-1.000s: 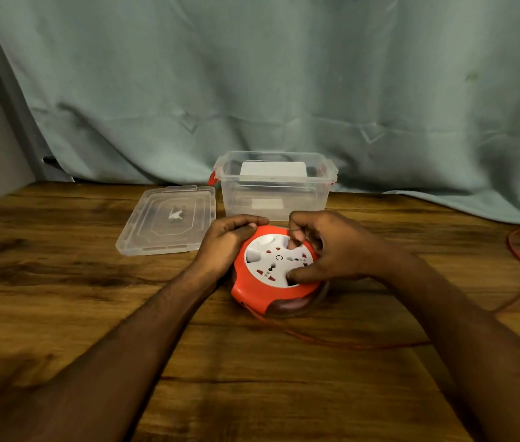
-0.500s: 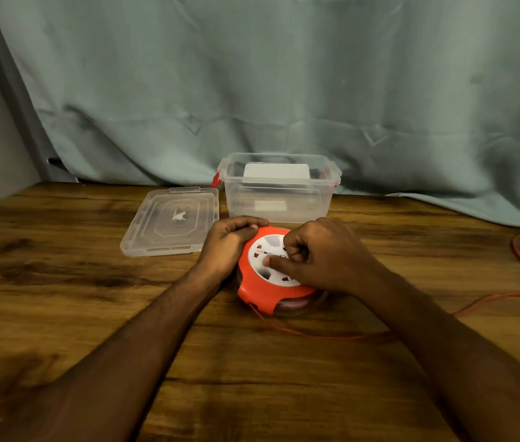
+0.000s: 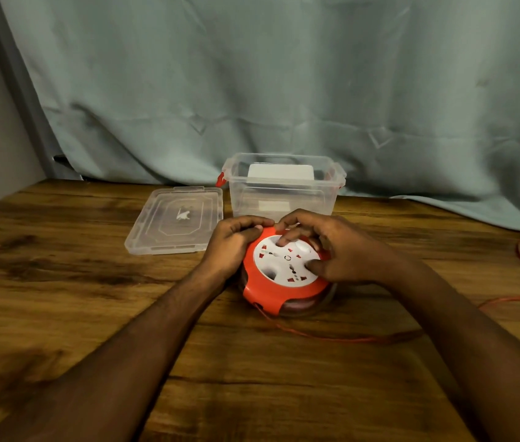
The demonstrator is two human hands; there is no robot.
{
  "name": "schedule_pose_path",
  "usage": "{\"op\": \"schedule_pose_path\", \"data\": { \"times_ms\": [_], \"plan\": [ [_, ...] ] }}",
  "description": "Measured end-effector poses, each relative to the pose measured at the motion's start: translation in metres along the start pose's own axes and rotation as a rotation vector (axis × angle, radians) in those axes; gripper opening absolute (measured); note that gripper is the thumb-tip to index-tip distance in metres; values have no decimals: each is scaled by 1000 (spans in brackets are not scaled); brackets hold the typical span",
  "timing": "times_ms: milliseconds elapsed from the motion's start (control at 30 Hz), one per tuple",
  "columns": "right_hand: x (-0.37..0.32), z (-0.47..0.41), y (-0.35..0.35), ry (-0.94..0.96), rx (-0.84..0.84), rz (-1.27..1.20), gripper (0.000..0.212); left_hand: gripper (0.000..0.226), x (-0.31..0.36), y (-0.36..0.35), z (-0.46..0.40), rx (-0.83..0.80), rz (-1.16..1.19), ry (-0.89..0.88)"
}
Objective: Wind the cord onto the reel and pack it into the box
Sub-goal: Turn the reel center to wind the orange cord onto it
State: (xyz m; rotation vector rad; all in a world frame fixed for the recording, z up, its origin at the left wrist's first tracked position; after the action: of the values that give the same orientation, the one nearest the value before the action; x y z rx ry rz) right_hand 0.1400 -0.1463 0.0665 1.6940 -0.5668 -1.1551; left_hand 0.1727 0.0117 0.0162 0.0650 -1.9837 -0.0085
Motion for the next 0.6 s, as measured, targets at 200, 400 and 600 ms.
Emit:
{"op": "schedule_pose_path", "data": {
  "times_ms": [200, 400, 600],
  "plan": [
    [0, 5, 3, 4, -33, -66, 78, 26, 0, 0, 0, 8, 17, 10],
    [0, 6, 10, -46, 50, -59, 76, 24, -2, 3, -1, 45, 32, 10],
    [-10, 8, 5, -38, 209, 178, 52, 25, -1, 4, 0, 45, 40, 5]
  ]
}}
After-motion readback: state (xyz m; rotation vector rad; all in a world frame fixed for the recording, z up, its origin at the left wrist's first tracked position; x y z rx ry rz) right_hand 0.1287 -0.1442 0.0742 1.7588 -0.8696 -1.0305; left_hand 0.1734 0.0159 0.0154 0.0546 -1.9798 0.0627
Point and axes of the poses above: each hand's wrist, its own z-axis away from the middle knuckle, its own y-axis out of the back of the hand, x = y × z, the point moved 10 cm from there along -z, towards the middle knuckle, and after that the axes turned 12 degrees about -y, right-handed, at the moved point
